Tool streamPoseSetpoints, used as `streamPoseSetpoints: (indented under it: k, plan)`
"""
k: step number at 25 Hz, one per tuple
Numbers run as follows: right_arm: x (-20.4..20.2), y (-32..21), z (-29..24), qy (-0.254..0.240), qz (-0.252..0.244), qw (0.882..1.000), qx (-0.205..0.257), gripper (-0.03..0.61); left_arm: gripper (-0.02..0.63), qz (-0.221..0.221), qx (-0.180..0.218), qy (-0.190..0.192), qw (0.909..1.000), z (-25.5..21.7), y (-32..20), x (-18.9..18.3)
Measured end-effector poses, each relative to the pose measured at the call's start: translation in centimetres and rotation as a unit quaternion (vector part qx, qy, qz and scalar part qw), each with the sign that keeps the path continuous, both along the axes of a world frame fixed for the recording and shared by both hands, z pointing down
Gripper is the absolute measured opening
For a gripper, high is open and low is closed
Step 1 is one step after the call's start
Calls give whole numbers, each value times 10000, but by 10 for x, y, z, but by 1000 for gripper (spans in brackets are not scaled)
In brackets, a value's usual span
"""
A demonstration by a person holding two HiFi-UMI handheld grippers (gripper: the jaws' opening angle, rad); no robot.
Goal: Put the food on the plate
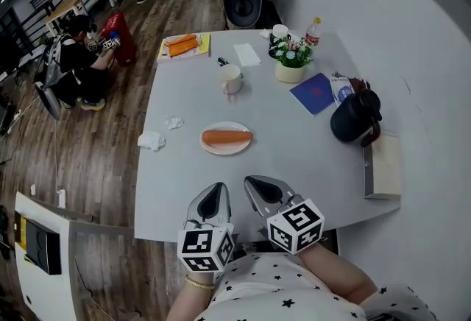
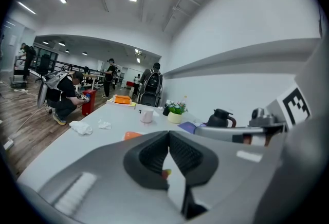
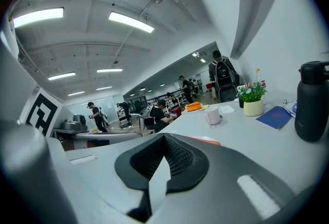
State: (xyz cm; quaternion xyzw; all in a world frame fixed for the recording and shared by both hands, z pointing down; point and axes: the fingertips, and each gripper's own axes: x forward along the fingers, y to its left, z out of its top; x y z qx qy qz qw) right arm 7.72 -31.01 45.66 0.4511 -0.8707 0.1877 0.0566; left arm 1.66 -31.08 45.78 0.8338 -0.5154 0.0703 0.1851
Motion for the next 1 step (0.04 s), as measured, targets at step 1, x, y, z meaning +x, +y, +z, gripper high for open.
streamPoseSetpoints:
  k: [1]
  plan:
    - [0, 0, 1, 8, 3, 10000, -1, -2, 8, 10, -5, 0, 10000, 1, 0, 1]
